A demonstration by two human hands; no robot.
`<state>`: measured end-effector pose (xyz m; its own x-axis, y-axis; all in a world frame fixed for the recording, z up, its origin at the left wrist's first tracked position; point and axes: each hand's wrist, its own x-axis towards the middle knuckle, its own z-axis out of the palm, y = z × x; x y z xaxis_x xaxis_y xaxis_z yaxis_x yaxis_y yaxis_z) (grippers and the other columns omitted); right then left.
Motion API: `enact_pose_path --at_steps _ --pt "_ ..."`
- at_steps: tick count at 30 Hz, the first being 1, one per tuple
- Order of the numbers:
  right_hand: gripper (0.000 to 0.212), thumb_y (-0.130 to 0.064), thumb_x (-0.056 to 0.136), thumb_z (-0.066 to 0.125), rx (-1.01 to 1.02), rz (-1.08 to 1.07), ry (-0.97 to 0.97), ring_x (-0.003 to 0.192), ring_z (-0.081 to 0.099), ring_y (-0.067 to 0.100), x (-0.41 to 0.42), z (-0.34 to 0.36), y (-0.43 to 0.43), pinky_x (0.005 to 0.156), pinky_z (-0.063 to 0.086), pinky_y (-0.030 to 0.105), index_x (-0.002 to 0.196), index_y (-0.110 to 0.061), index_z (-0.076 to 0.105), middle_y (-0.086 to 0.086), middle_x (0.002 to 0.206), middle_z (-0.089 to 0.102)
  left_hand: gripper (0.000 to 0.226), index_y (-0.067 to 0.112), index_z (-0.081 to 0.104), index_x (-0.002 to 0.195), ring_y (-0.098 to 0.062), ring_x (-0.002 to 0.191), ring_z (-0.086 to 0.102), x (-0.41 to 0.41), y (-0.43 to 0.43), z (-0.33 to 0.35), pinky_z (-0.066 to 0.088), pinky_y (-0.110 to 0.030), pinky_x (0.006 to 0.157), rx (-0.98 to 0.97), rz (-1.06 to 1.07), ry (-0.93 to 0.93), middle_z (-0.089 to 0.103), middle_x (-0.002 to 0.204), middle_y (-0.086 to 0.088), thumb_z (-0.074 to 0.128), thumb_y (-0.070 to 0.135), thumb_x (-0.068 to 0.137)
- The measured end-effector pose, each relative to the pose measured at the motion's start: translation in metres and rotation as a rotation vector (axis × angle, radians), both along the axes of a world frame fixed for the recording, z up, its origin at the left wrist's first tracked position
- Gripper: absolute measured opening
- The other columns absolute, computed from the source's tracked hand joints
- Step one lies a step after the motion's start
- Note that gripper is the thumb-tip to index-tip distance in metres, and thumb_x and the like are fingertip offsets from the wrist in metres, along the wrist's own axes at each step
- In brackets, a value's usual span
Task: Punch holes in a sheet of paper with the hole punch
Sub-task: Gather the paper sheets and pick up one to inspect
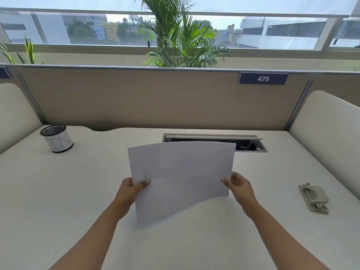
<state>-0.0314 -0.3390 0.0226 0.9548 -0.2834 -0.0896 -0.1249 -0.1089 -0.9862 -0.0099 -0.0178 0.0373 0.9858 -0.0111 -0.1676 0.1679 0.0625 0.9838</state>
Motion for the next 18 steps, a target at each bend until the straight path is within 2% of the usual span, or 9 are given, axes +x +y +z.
enact_pose_path --at_steps 2,5,7,9,12,15,18 --pt "0.047 -0.027 0.083 0.068 -0.063 -0.087 0.046 0.113 0.055 0.02 0.001 -0.003 0.0 0.091 0.042 0.031 0.125 -0.017 0.05 0.001 0.123 0.058 0.014 0.001 0.067 0.098 -0.025 0.08 0.067 0.0 -0.001 -0.001 0.053 -0.032 0.07 -0.024 0.034 0.006 0.07 0.093 -0.012 0.061 0.005 0.085" --pt "0.059 -0.033 0.085 0.065 -0.091 -0.145 0.137 0.121 0.049 0.023 0.0 -0.006 0.009 0.094 0.04 0.034 0.135 -0.014 0.04 0.005 0.135 0.049 0.016 -0.001 0.065 0.1 -0.027 0.081 0.065 -0.002 -0.006 -0.006 0.051 -0.033 0.069 -0.099 0.11 0.016 0.069 0.092 -0.012 0.061 0.005 0.085" --pt "0.063 -0.037 0.086 0.062 -0.035 -0.12 0.203 0.119 0.05 0.026 -0.002 -0.006 0.019 0.1 0.042 0.038 0.138 -0.011 0.035 0.008 0.136 0.048 0.014 0.003 0.064 0.099 -0.024 0.079 0.064 -0.004 -0.013 -0.009 0.051 -0.032 0.067 -0.172 0.177 0.028 0.068 0.091 -0.009 0.061 0.003 0.085" --pt "0.069 -0.037 0.087 0.061 0.106 -0.099 0.257 0.111 0.054 0.026 -0.004 -0.005 0.032 0.099 0.045 0.041 0.14 -0.008 0.029 0.012 0.134 0.049 0.012 0.008 0.064 0.095 -0.021 0.079 0.064 -0.006 -0.023 -0.012 0.051 -0.03 0.065 -0.246 0.238 0.043 0.068 0.089 -0.004 0.061 0.002 0.085" --pt "0.056 -0.033 0.091 0.056 0.287 -0.02 0.286 0.102 0.057 0.025 -0.006 0.0 0.051 0.092 0.048 0.037 0.134 -0.003 0.037 0.014 0.128 0.052 0.01 0.012 0.061 0.09 -0.02 0.079 0.062 -0.01 -0.038 -0.015 0.05 -0.03 0.064 -0.329 0.334 0.092 0.066 0.086 -0.001 0.063 0.003 0.084" --pt "0.037 -0.025 0.095 0.051 0.407 0.037 0.272 0.1 0.06 0.026 -0.008 0.005 0.067 0.089 0.049 0.036 0.123 -0.002 0.049 0.013 0.117 0.058 0.014 0.007 0.059 0.096 -0.019 0.074 0.06 -0.014 -0.054 -0.015 0.047 -0.03 0.063 -0.387 0.418 0.117 0.064 0.084 -0.002 0.063 0.001 0.084" --pt "0.028 -0.017 0.096 0.049 0.466 0.052 0.248 0.091 0.062 0.025 -0.009 0.01 0.076 0.086 0.051 0.035 0.116 0.001 0.055 0.015 0.109 0.063 0.018 0.006 0.059 0.1 -0.019 0.073 0.059 -0.019 -0.067 -0.014 0.048 -0.031 0.068 -0.427 0.467 0.138 0.063 0.086 -0.003 0.063 0.0 0.084"
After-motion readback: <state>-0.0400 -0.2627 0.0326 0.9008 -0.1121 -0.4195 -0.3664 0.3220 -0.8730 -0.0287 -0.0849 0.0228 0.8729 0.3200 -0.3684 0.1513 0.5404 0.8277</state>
